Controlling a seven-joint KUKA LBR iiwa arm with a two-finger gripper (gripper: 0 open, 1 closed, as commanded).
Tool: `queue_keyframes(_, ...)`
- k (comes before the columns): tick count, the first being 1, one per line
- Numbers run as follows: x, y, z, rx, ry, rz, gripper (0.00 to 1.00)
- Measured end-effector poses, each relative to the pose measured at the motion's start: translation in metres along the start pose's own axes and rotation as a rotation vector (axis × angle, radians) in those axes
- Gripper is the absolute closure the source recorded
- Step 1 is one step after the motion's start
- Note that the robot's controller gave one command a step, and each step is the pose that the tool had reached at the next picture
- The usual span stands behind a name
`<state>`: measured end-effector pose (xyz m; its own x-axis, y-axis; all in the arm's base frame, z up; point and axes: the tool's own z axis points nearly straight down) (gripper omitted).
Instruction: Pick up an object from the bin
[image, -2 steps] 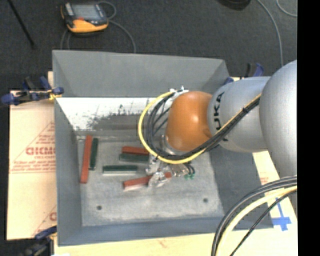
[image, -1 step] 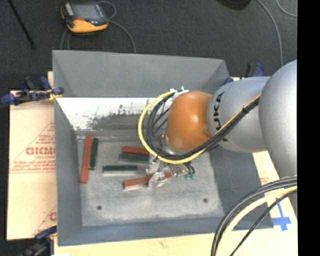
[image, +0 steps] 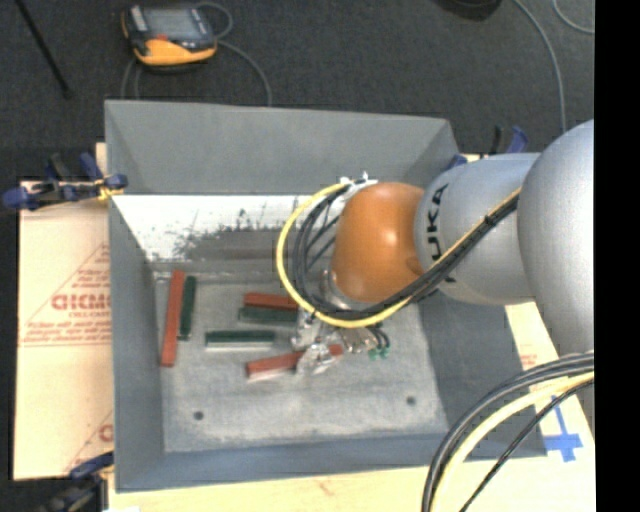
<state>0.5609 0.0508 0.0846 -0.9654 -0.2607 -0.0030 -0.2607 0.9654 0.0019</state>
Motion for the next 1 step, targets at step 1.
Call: queue_keyframes(1,0.0,0.0,0.0,0.0,0.0,0.001,1.0)
